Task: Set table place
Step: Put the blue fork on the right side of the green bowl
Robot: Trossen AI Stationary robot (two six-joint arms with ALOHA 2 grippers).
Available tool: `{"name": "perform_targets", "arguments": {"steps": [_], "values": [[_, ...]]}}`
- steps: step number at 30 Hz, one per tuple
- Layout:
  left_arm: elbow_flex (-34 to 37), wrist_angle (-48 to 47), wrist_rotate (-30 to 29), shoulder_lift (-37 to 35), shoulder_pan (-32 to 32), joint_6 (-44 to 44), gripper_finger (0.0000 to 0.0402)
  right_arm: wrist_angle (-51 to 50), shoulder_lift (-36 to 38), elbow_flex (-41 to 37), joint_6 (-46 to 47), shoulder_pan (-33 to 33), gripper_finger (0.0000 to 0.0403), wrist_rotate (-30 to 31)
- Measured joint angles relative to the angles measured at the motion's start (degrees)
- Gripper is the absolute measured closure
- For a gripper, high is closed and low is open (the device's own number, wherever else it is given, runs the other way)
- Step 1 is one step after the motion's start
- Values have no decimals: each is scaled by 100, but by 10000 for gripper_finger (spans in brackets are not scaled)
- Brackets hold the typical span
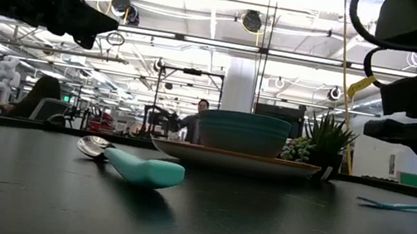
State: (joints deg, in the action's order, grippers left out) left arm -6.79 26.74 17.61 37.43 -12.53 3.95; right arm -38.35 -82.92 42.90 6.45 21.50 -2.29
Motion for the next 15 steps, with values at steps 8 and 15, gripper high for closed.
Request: {"name": "perform_targets", "arguments": {"steps": [8, 15], "values": [[0, 0, 4, 2, -2, 0, 387, -863, 247, 593, -219, -17, 401, 443], [0, 2, 4, 2, 0, 2, 387, -1030, 247, 961, -534, -206, 402, 566]]}}
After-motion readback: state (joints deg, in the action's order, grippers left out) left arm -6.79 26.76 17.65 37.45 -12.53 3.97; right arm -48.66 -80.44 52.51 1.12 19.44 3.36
